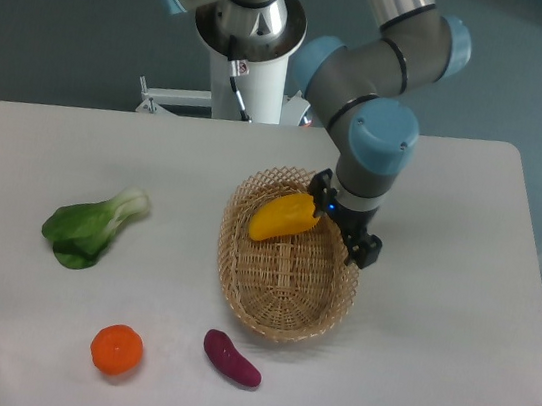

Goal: Pick up the mango from the basket
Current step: 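Move the gripper over the yellow mango and lower it into the basket, then close the gripper around the yellow mango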

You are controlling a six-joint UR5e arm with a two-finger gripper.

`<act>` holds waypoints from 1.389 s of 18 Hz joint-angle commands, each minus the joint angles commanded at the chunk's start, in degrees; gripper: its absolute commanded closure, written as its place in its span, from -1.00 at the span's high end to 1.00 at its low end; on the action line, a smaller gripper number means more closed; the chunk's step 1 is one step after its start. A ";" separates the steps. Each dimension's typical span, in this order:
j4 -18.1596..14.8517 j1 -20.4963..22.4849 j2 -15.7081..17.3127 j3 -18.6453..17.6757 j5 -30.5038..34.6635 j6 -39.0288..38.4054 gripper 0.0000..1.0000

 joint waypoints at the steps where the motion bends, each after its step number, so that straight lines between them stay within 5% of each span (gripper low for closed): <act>1: 0.00 -0.26 0.70 -0.79 0.00 -0.27 1.00; 5: 0.26 -2.55 2.64 -4.66 0.35 -3.16 1.00; 10: 0.26 -3.34 2.55 -5.28 0.70 -4.14 1.00; 19: 6.58 -3.95 2.29 -9.67 3.51 -5.19 1.00; 25: 7.38 -4.57 1.41 -10.46 3.69 -7.30 1.00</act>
